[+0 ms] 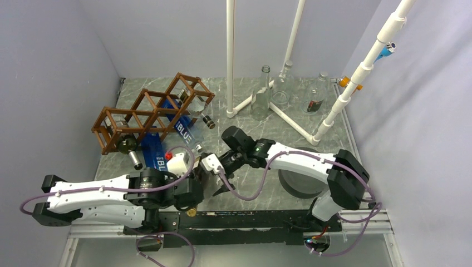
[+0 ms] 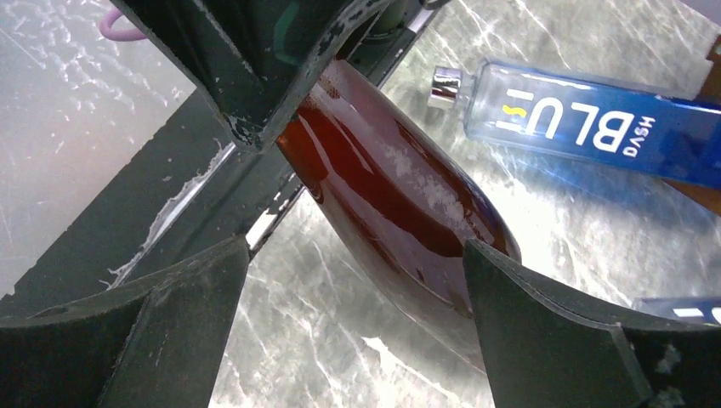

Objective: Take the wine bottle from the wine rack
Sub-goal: Place the wine bottle at the center of the board.

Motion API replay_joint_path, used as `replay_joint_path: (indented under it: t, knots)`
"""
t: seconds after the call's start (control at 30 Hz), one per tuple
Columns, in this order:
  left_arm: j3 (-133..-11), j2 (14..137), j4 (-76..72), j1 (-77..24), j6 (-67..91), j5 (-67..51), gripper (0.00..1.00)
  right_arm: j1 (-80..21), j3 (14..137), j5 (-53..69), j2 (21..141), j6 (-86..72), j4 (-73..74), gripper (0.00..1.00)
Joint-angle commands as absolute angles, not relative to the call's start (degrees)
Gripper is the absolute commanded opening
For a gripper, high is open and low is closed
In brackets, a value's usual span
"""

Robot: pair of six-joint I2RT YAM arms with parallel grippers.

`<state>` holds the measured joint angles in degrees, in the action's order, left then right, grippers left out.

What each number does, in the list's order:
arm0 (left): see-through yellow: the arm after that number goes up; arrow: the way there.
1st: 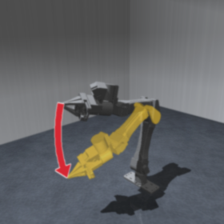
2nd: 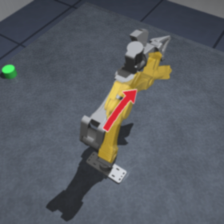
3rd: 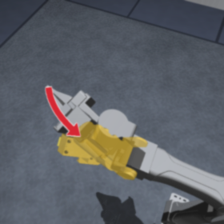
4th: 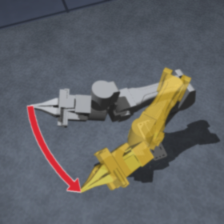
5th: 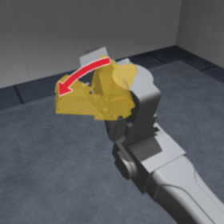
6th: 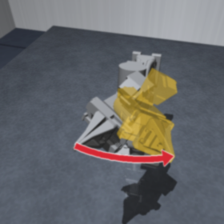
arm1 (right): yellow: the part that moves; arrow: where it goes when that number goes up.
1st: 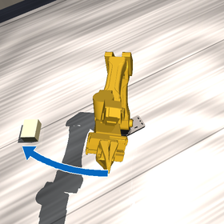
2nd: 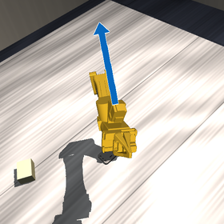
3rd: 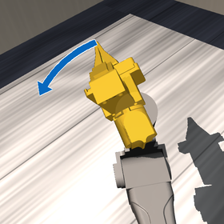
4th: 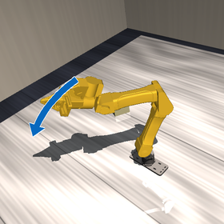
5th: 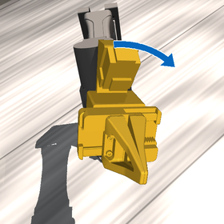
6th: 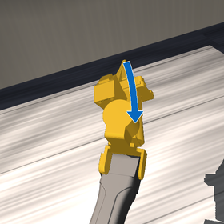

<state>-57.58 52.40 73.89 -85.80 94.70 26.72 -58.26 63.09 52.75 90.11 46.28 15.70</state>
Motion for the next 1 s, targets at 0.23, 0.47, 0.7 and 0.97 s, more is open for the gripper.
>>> replay_joint_path:
  t: [0.23,0.47,0.7,0.97]
  knots:
    - [-62.8,54.0,54.4,-77.0,78.5,24.2,0.00,-52.7,54.4,58.0,82.6,45.0,2.3,1.00]
    - [-64.8,55.8,53.4,-73.6,74.7,17.8,0.00,-52.7,55.0,57.7,81.7,47.7,5.0,1.00]
    - [-67.0,58.1,50.4,-68.5,69.3,11.4,0.00,-52.6,54.6,56.8,80.3,50.7,7.6,1.00]
    - [-71.1,61.7,48.0,-63.3,63.6,5.2,0.00,-50.8,52.7,56.1,79.5,49.8,5.2,1.00]
